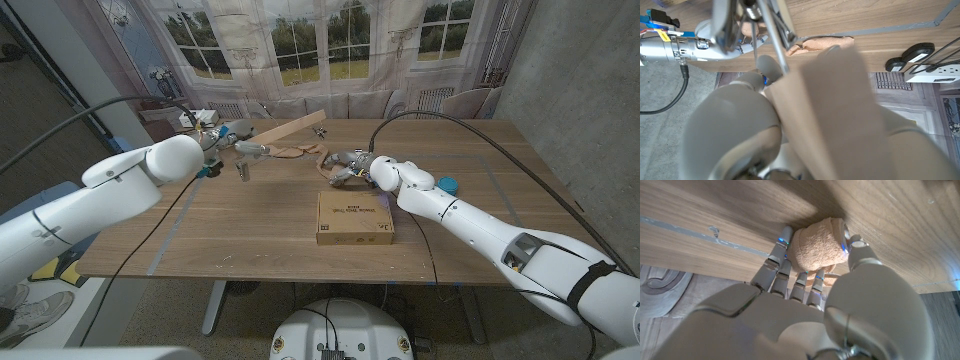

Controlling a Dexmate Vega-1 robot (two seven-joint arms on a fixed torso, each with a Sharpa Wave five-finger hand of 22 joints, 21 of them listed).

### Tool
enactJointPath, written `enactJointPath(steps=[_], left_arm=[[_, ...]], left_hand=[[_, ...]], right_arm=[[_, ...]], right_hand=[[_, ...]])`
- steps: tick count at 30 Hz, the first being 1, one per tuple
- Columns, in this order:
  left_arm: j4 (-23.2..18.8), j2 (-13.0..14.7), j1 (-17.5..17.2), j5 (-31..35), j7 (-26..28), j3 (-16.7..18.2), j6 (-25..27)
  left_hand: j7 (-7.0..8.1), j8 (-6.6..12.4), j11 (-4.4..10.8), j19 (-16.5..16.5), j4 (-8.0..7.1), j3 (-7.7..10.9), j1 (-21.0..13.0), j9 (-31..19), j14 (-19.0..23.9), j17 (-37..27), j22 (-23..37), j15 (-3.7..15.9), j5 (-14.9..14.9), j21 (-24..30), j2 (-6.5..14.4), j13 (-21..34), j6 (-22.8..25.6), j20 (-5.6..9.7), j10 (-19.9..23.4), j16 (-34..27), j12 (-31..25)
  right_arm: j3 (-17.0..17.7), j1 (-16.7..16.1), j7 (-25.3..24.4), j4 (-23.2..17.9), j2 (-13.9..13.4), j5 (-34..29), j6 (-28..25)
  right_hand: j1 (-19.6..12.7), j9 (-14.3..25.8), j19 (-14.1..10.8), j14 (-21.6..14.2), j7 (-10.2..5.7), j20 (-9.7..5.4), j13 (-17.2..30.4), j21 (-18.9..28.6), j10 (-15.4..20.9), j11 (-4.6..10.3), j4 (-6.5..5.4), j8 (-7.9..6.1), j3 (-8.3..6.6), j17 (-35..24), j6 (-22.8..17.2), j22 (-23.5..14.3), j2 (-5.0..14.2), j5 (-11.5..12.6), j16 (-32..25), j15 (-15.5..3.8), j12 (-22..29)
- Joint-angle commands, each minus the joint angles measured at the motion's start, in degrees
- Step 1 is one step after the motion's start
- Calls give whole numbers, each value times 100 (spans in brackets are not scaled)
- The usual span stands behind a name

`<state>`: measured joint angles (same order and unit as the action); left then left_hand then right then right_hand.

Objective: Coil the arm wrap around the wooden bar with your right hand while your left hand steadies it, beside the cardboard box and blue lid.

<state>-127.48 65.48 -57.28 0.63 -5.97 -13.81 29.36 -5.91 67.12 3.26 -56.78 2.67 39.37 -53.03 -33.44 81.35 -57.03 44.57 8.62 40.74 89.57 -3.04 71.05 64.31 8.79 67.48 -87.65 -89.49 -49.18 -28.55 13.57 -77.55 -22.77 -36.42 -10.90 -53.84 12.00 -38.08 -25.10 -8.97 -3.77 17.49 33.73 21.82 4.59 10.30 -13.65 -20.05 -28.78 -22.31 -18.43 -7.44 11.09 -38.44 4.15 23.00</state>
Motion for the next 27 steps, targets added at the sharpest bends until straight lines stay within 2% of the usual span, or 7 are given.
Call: enactJointPath(steps=[1, 2, 4, 7, 8, 17, 27], left_arm=[[162, -22, 177, -62, -67, -148, -125], [173, -24, 196, -65, -76, -165, -133], [194, -29, 228, -69, -85, -199, -152], [251, -49, 265, -89, -89, -247, -224], [253, -45, 267, -94, -84, -250, -229], [378, -77, 426, -118, -142, -426, -378], [517, -105, 640, -132, -238, -629, -535]], left_hand=[[-61, 28, 50, 19, 288, 280, -71, 20, -33, -60, 76, 55, 6, 45, 159, 19, 68, 136, -5, -7, -54], [-64, 38, 53, -1, 287, 283, -67, 17, -37, -71, 1, 55, 7, -7, 167, 18, 46, 140, -13, -5, -53], [-61, 43, 49, 18, 287, 280, -59, 43, -45, -63, 67, 62, 4, 38, 171, 19, 55, 135, -13, 9, -55], [-55, 69, 76, 0, 286, 279, -50, 24, -32, -66, -24, 60, 2, -21, 177, 19, 29, 142, -8, 8, -57], [-75, 67, 68, 1, 286, 278, -48, 31, -34, -68, -19, 58, 1, -16, 177, 19, 28, 139, -12, 8, -56], [-62, 100, 85, 2, 289, 282, -22, 104, -23, -13, -22, 61, 1, -6, 199, 18, 20, 140, -2, 49, -61], [-71, 147, 69, 2, 295, 297, -8, 118, -33, -19, -8, 62, 8, 1, 216, 18, 2, 143, -15, 44, -58]], right_arm=[[167, -317, -1048, -43, 3, -127, 91], [193, -353, -1154, -49, 0, -117, 132], [233, -427, -1409, -60, -14, -131, 227], [388, -638, -2141, -48, -26, -94, 517], [391, -640, -2167, -37, -22, -95, 536], [842, -1117, -3923, 84, 109, 129, 1083], [1105, -1367, -4931, 99, 224, 264, 1290]], right_hand=[[-2287, 155, 25, -2361, 349, -343, 377, 788, 1029, -86, -119, -317, 116, -1477, -1245, -306, 1554, -58, -577, -1753, 757], [-2320, 221, 34, -2568, 448, -355, 476, 977, 1376, -157, -159, -438, 134, -1575, -1579, -354, 1615, -60, -561, -1748, 982], [-2369, 341, 107, -2798, 580, -421, 656, 1258, 1747, -210, -202, -664, 138, -1689, -2135, -424, 1693, -63, -462, -1733, 1286], [-2394, 377, 85, -3051, 644, -458, 787, 1501, 2023, -267, -251, -784, 104, -1756, -2475, -465, 1775, -66, -406, -1726, 1504], [-2390, 378, 51, -3106, 660, -471, 804, 1553, 2063, -256, -265, -788, 98, -1768, -2500, -471, 1786, -68, -403, -1722, 1534], [-2440, 373, -67, -3398, 761, -530, 707, 1874, 2288, -310, -254, -825, 43, -1855, -2739, -492, 1758, -83, -340, -1720, 1579], [-2522, 359, -114, -3597, 842, -528, 597, 2146, 2527, -317, -196, -821, 12, -1997, -2888, -495, 1697, -98, -307, -1717, 1608]])
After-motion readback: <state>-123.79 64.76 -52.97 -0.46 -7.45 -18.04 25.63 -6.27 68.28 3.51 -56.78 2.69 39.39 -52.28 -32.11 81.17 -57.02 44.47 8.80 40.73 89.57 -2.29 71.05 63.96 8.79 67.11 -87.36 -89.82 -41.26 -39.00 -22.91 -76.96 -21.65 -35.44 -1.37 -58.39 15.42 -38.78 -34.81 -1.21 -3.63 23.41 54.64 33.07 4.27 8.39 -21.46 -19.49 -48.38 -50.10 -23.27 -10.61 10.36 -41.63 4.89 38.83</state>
